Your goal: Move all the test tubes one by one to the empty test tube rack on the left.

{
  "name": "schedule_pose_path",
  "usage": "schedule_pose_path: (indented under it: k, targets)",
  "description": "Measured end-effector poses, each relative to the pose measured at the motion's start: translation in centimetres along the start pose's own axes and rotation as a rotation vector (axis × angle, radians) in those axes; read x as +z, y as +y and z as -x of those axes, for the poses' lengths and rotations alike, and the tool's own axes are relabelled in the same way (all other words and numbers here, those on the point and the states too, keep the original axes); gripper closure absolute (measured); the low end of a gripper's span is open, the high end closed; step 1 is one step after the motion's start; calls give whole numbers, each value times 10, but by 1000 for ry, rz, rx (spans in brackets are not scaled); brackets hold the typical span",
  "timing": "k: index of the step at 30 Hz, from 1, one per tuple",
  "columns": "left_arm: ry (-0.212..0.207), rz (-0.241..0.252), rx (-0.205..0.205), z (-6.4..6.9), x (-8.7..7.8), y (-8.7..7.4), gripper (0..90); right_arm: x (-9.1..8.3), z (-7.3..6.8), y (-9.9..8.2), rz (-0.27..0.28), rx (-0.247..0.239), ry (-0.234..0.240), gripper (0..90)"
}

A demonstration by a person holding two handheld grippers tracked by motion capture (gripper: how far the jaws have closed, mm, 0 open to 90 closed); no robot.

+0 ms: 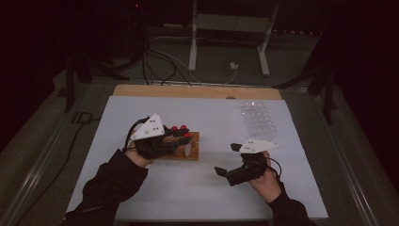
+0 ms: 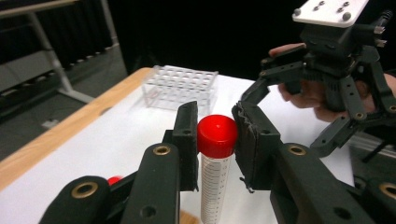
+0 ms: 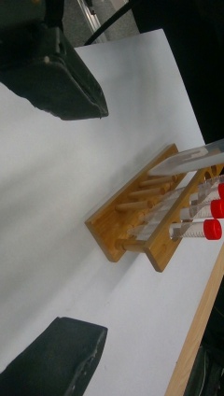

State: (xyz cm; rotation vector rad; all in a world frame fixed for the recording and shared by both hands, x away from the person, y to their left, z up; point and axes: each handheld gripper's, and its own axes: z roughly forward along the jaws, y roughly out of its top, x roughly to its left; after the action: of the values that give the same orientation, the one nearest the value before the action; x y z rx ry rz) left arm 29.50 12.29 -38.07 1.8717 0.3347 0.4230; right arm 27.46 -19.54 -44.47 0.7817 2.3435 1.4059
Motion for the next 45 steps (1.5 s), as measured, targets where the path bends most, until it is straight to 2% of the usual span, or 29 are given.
schedule_pose_path:
  k: [6, 10, 16, 19, 20, 23, 28, 31, 36, 45]
  targets:
    - [76, 3, 5, -11, -28, 1, 720, -2, -1, 1, 9, -1, -5, 0]
    - [134, 5, -7, -22, -47, -2, 720, -2, -1, 1, 9, -2, -6, 0]
    - [213, 5, -26, -38, -64, -6, 720, -2, -1, 2, 9, -3, -5, 0]
    - [262, -4, -21, -44, -67, -10, 720, -2, 0, 1, 6, -6, -6, 0]
    - [266, -5, -25, -46, -67, -11, 720, -2, 0, 1, 7, -6, -5, 0]
    - [303, -7, -45, -55, -66, -21, 720, -2, 0, 1, 5, -5, -6, 0]
    - [342, -12, -77, -66, -57, -40, 720, -3, 1, 1, 9, -5, -8, 0]
    - [353, 2, -98, -71, -53, -50, 720, -3, 2, 0, 3, -5, -12, 0]
    - [346, -18, -131, -75, -47, -64, 719, -4, 3, 0, 5, -3, -13, 0]
    - [326, -91, -181, -77, -33, -92, 717, -5, 4, 0, 9, -1, -16, 0]
